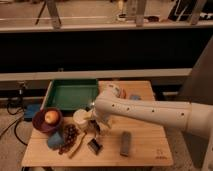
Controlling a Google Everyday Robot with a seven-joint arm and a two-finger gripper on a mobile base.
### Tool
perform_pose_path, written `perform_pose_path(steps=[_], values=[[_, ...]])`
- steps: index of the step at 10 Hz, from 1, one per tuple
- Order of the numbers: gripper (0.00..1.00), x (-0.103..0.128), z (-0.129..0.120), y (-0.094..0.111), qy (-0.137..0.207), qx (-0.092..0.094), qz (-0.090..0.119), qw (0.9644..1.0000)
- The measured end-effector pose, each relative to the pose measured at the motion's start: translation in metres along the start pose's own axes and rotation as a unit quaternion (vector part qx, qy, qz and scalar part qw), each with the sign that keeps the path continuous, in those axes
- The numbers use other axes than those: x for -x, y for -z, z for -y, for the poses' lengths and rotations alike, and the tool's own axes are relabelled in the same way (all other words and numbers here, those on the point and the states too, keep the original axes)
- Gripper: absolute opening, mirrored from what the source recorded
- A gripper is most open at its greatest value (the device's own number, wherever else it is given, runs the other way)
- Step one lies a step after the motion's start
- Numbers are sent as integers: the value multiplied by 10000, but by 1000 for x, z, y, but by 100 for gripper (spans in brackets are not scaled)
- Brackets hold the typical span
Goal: Wipe tray with brush
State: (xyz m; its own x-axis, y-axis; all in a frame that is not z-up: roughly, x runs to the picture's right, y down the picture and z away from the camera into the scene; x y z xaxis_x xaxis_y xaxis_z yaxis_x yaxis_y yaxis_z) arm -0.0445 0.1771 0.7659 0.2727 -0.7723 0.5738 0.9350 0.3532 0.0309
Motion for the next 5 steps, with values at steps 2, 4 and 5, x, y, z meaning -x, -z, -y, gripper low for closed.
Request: perform_pose_path(steps=[2, 4, 5], values=[[70, -9, -6, 2, -88, -53, -69, 9999], [70, -20, -15, 11, -342, -218, -83, 9991], [70, -27, -22, 17, -535, -343, -87, 9979]])
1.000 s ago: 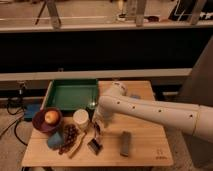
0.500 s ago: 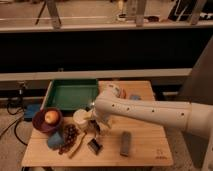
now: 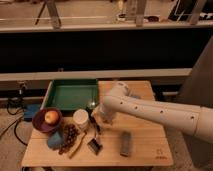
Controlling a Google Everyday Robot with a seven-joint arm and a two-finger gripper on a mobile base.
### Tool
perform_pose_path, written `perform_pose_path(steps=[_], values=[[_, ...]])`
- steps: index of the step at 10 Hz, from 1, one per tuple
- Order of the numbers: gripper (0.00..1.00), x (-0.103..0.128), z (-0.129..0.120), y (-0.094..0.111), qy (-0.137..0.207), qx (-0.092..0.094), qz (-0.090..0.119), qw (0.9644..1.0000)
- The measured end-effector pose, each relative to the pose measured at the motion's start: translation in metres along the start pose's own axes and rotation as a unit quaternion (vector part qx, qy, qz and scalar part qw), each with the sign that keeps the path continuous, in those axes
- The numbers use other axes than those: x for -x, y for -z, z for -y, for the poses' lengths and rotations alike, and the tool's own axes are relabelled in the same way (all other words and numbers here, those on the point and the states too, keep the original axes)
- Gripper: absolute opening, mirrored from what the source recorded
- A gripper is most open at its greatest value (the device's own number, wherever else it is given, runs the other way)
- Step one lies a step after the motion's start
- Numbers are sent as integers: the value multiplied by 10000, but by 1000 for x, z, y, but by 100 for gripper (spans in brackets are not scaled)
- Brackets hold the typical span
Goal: Wipe tray with brush
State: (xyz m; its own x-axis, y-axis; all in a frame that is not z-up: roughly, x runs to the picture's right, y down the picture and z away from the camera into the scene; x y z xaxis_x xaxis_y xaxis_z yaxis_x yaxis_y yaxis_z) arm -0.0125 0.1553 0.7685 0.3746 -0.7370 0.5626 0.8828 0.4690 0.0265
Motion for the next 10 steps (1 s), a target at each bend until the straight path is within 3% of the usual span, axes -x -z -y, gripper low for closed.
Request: perform_pose_path(steps=[3, 10], values=[[70, -2, -1, 0, -120, -66, 32, 9999], [70, 12, -6, -22, -22, 250, 152, 9996]])
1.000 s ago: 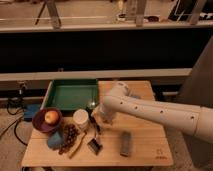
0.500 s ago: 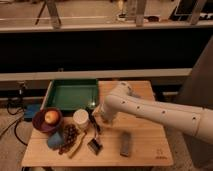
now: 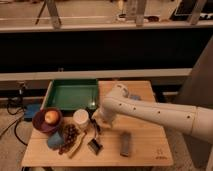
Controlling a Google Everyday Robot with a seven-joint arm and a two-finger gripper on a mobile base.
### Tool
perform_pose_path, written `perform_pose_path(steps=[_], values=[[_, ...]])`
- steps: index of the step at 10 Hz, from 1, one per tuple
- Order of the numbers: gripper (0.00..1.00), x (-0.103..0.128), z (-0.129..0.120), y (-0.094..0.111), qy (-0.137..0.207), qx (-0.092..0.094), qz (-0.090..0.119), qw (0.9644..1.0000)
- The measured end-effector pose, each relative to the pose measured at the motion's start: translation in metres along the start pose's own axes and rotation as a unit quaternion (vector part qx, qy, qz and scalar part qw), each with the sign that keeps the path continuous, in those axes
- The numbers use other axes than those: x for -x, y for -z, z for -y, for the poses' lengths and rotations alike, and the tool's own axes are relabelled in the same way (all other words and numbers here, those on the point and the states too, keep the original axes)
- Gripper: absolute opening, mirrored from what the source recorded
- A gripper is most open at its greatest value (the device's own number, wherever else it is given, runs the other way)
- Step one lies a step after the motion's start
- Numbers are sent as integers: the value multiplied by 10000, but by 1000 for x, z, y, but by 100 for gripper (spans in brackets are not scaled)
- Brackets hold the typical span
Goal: Wipe tray with brush
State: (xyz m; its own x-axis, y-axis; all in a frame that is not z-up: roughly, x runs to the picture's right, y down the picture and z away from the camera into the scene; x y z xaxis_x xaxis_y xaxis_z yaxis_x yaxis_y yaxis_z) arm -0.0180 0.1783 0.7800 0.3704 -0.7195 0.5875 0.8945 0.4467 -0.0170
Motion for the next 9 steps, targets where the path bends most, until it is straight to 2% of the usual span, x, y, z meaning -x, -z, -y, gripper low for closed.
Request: perform_pose_path(steps=[9], values=[[70, 13, 10, -13, 161, 44, 140, 9998]])
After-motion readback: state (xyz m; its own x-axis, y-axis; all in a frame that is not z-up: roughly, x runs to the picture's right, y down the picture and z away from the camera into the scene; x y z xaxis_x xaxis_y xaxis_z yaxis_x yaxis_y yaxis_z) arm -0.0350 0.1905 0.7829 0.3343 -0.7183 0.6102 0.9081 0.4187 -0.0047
